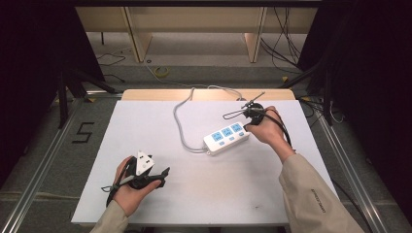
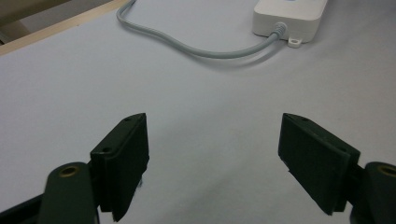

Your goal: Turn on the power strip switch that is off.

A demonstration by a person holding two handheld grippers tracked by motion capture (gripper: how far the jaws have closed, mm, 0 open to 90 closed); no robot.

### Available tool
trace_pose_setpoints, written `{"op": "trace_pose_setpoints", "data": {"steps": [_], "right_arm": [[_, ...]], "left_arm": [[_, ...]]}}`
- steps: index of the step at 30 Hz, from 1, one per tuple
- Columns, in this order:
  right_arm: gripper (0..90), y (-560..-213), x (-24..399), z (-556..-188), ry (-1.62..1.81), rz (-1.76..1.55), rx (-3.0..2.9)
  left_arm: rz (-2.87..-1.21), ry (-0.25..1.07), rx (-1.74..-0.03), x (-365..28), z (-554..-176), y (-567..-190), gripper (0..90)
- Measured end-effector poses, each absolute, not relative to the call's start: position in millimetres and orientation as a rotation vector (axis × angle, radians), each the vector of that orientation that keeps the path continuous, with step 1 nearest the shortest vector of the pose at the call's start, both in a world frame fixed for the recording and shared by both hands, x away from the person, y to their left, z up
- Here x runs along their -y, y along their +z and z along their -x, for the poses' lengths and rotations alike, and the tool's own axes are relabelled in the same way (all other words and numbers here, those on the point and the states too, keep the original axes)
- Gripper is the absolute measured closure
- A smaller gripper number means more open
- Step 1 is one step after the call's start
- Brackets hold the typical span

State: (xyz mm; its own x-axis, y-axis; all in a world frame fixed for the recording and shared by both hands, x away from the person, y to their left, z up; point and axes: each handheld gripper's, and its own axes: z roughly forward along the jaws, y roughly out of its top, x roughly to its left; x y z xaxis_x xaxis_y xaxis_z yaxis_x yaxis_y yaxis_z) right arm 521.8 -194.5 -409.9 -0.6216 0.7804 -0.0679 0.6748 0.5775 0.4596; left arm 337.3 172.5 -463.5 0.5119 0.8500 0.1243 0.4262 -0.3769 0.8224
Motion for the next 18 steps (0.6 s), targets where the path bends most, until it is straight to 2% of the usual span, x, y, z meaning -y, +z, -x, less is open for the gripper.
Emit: {"op": "trace_pose_setpoints", "data": {"steps": [18], "right_arm": [[90.0,-416.4,191.6,-528.6,0.571,-1.220,-2.559]], "left_arm": [[-1.995,0.710,-1.041,-172.3,-337.4,-463.6,24.5]]}}
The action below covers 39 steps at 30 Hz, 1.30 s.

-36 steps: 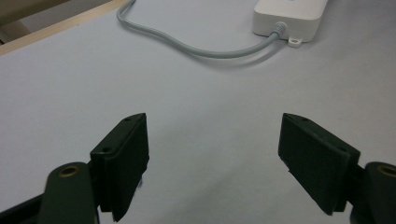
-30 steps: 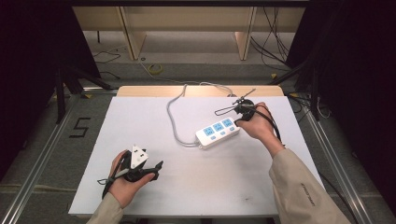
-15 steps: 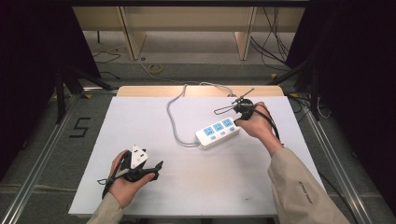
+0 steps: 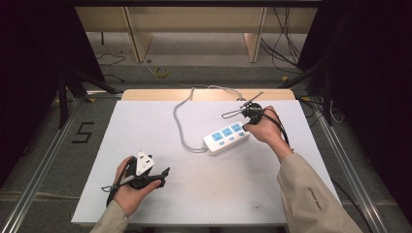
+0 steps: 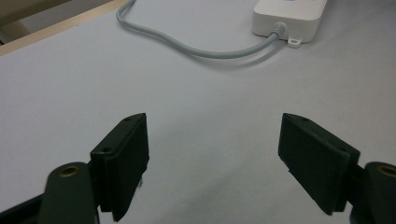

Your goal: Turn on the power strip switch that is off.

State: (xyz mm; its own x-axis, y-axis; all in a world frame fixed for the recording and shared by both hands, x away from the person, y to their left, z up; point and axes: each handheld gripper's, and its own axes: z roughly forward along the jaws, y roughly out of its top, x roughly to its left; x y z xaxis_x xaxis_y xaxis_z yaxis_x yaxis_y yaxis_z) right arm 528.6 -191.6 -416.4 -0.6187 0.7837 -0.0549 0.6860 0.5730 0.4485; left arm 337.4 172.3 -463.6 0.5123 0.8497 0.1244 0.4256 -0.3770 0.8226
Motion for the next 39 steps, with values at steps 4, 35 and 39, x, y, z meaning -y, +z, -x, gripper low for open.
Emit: {"op": "trace_pose_setpoints", "data": {"steps": [4,35,39], "right_arm": [[90.0,-417.7,190.9,-530.0,0.560,-1.219,-2.561],[90.0,-424.1,181.5,-535.9,0.535,-1.218,-2.586],[90.0,-424.9,181.0,-536.3,0.529,-1.224,-2.591]], "left_arm": [[-1.995,0.710,-1.040,-172.3,-337.4,-463.5,24.5],[-1.993,0.708,-1.039,-171.8,-337.6,-463.5,24.6],[-1.993,0.708,-1.039,-171.8,-337.5,-463.3,24.5]]}}
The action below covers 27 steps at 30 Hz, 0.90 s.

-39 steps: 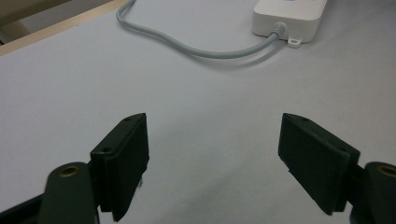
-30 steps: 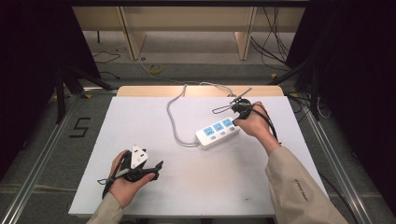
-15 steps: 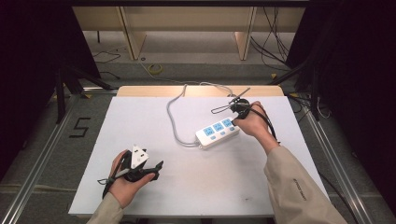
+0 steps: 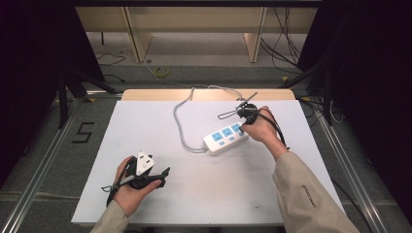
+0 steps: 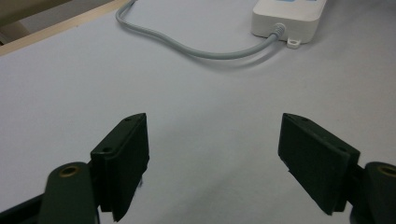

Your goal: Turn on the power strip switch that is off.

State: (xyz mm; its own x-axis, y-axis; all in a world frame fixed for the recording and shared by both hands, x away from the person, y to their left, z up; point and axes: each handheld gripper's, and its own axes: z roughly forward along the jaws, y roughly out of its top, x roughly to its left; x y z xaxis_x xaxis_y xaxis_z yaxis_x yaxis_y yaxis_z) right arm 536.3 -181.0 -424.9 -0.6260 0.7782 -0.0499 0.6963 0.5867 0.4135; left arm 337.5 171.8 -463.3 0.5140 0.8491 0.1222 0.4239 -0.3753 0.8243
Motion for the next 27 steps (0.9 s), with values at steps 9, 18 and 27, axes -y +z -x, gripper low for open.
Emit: {"op": "trace_pose_setpoints", "data": {"steps": [9,18,27], "right_arm": [[90.0,-425.3,179.9,-536.6,0.521,-1.230,-2.593],[90.0,-426.8,178.0,-537.6,0.516,-1.228,-2.601],[90.0,-427.8,177.1,-538.1,0.503,-1.223,-2.610]], "left_arm": [[-1.993,0.708,-1.039,-171.6,-337.6,-463.4,24.6],[-1.995,0.708,-1.038,-171.4,-337.7,-463.5,24.6],[-1.995,0.708,-1.037,-171.4,-337.5,-463.3,24.6]]}}
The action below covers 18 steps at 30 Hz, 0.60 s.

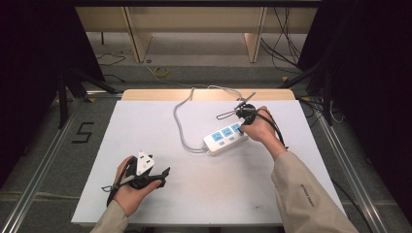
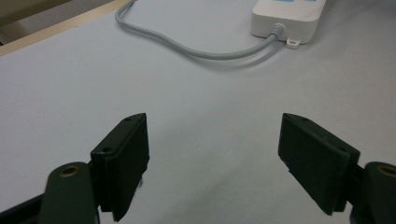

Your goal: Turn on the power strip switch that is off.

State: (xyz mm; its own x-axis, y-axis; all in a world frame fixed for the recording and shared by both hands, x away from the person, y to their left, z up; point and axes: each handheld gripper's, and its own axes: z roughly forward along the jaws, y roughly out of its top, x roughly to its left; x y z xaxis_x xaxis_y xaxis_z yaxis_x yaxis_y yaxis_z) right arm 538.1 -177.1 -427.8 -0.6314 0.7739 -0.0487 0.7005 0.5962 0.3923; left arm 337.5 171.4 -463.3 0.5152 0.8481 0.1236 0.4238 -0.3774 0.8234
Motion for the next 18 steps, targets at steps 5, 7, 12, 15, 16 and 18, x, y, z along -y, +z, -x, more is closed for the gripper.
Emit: {"op": "trace_pose_setpoints", "data": {"steps": [5,7,12,15,16,18], "right_arm": [[90.0,-429.0,176.6,-538.6,0.504,-1.228,-2.613],[90.0,-429.2,176.2,-538.6,0.506,-1.227,-2.612],[90.0,-430.0,175.8,-537.9,0.497,-1.220,-2.611],[90.0,-430.0,175.4,-537.8,0.495,-1.222,-2.615],[90.0,-430.3,175.2,-537.9,0.498,-1.220,-2.613],[90.0,-430.6,174.7,-537.8,0.496,-1.220,-2.611]], "left_arm": [[-1.993,0.708,-1.038,-171.5,-337.7,-463.4,24.6],[-1.993,0.708,-1.038,-171.4,-337.6,-463.4,24.6],[-1.992,0.711,-1.038,-172.0,-337.8,-462.8,24.6],[-1.995,0.710,-1.035,-171.4,-337.7,-462.9,24.6],[-1.996,0.710,-1.035,-171.4,-337.7,-462.8,24.6],[-1.994,0.710,-1.036,-171.5,-337.7,-462.8,24.6]]}}
